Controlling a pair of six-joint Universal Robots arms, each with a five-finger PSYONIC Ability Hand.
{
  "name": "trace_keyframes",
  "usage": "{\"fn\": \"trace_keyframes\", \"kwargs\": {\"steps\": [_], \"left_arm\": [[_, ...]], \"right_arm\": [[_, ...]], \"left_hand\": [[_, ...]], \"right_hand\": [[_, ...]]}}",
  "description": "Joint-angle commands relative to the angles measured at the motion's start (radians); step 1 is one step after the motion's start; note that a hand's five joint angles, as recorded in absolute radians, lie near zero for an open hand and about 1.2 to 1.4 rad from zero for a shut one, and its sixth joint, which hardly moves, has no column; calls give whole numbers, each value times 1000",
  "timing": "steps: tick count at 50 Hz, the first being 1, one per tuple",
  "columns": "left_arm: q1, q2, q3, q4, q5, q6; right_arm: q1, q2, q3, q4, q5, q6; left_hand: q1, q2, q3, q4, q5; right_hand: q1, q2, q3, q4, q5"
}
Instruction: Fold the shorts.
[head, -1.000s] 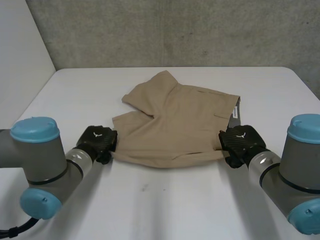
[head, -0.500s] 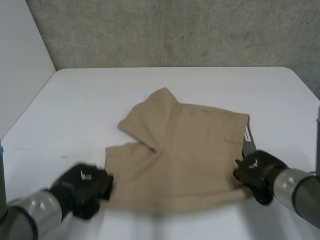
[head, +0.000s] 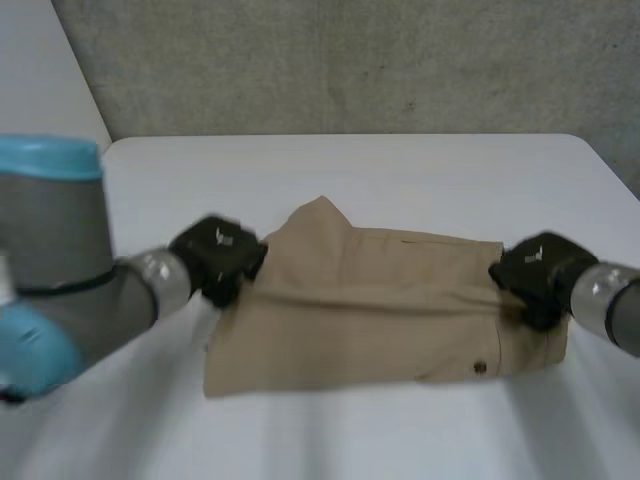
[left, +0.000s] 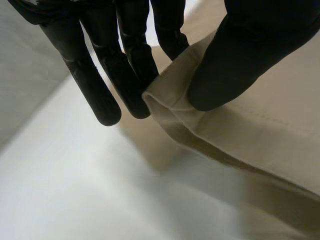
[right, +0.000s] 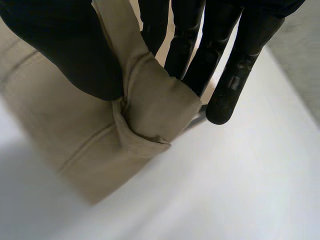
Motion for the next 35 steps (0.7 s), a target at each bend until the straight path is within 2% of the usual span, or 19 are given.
{"fn": "trace_keyframes", "kwargs": {"steps": [1, 6, 11, 16, 17, 18, 19, 21, 25, 28, 30, 35], "left_arm": [[-58, -375, 436, 163, -142, 7], [-81, -514, 550, 350, -143, 11], [-99, -597, 599, 514, -154, 39], [-98, -662, 637, 590, -163, 96], [-98, -668, 639, 599, -162, 103], [-98, -671, 639, 607, -160, 111], [-98, -674, 637, 625, -159, 122], [-101, -671, 631, 651, -171, 128], [-121, -634, 558, 726, -189, 122], [-141, -535, 460, 791, -191, 117], [-142, -472, 403, 826, -197, 114], [-148, -319, 225, 848, -212, 70]], "right_arm": [[31, 220, -217, -169, 117, 61], [65, 376, -323, -355, 206, 28], [76, 474, -369, -533, 215, -37], [83, 540, -397, -659, 215, -61], [83, 550, -402, -668, 218, -61], [85, 565, -408, -679, 224, -61], [86, 568, -409, -679, 226, -60], [93, 565, -409, -679, 233, -52], [106, 496, -379, -685, 264, 20], [96, 384, -328, -685, 264, 148], [93, 298, -294, -673, 252, 260], [74, 166, -221, -595, 182, 400]], "left_hand": [[267, 197, 210, 191, 222], [267, 197, 210, 191, 222], [267, 197, 210, 191, 222], [267, 197, 210, 191, 222], [267, 197, 210, 191, 222], [267, 197, 210, 191, 222], [-163, -233, -220, -239, -208], [-947, -1017, -1004, -1023, -992], [-955, -1025, -1012, -1031, -1000], [-955, -1025, -1012, -1031, -1000], [-955, -1025, -1012, -1031, -1000], [-955, -1025, -1012, -1031, -1000]], "right_hand": [[421, 216, 212, 203, 250], [421, 216, 212, 203, 250], [421, 216, 212, 203, 250], [421, 216, 212, 203, 250], [384, 179, 175, 166, 213], [-44, -248, -252, -262, -215], [-345, -549, -553, -563, -515], [-751, -955, -959, -969, -921], [-801, -1006, -1010, -1019, -972], [-801, -1006, -1010, -1019, -972], [-801, -1006, -1010, -1019, -972], [-801, -1006, -1010, -1019, -972]]}}
